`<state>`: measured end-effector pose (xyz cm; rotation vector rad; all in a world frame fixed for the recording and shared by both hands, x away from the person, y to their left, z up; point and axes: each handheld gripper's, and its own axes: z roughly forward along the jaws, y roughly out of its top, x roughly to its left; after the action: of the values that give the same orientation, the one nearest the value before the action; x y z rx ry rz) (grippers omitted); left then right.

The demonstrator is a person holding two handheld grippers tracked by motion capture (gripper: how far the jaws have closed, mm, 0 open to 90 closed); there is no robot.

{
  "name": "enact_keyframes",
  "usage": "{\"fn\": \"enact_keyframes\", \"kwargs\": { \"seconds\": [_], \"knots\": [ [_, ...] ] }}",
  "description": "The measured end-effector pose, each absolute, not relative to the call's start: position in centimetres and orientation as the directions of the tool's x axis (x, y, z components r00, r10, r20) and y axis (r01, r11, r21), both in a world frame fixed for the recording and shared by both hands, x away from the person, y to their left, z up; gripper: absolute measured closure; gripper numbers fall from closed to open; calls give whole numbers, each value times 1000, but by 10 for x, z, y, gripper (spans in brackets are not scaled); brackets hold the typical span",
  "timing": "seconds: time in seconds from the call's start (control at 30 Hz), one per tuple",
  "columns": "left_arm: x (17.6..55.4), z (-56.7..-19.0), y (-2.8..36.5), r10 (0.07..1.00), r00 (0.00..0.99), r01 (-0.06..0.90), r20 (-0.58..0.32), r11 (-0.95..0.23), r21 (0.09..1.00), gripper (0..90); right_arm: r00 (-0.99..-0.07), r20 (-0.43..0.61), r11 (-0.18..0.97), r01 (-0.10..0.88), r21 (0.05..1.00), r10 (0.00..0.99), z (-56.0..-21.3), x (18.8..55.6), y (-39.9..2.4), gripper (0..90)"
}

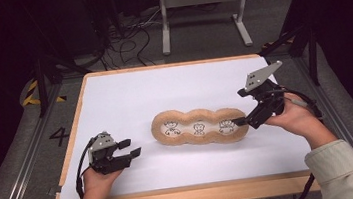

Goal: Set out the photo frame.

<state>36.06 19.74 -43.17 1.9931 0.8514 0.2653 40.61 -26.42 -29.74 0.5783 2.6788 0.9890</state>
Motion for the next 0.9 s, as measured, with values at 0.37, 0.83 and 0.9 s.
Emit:
{"fn": "enact_keyframes", "kwargs": {
  "seconds": [0.37,0.83,0.9],
  "knots": [
    [362,-434,196,670,728,470,-144,-335,817,342,-838,-43,580,337,741,543,-326,384,-294,0],
    [362,-435,198,687,714,474,-134,-334,815,320,-752,-23,472,389,791,659,-368,368,-320,0],
    [362,-436,197,690,712,477,-132,-336,812,315,-748,-17,464,395,793,664,-374,368,-323,0]
  ]
}}
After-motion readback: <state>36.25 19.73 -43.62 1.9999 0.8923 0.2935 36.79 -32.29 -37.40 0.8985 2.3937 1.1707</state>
